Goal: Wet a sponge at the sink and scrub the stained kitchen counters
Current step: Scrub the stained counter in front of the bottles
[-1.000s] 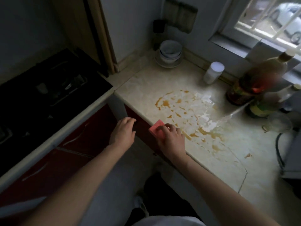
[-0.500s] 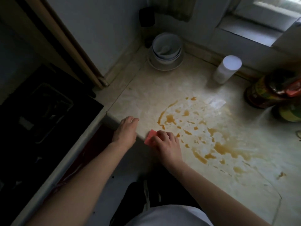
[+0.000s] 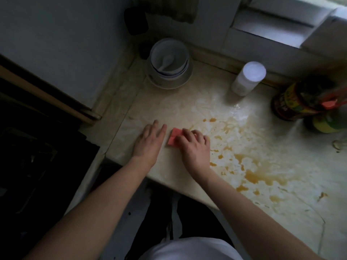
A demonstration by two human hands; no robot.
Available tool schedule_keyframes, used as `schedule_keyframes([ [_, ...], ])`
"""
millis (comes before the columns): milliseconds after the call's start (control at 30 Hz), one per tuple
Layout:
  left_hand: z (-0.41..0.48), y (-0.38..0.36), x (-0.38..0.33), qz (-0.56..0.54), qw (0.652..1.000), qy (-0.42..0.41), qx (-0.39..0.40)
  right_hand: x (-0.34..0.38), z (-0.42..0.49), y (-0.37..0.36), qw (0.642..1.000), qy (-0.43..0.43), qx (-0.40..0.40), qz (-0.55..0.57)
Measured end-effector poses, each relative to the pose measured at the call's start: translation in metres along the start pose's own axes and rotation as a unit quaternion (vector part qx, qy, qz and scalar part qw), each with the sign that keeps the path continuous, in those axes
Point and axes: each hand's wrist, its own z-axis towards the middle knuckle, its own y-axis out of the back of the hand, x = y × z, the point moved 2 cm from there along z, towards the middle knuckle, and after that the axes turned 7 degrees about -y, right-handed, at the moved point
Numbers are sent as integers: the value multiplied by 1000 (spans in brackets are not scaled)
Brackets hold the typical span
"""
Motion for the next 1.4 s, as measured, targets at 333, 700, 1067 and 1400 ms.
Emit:
schedule_keyframes([
  [333, 24, 1, -9, 58, 997, -13, 51, -39, 99, 13, 994, -109, -4, -17],
  [700, 26, 0, -7, 81, 994, -23, 69, -60, 132, 20, 991, -130, 15, 3],
  [1067, 24, -9, -5, 75, 996, -24, 42, -31, -6, 13, 998, -34, 55, 0],
  [1400, -11, -22, -23, -31, 999, -7, -43, -21, -102, 9, 994, 50, 91, 26],
])
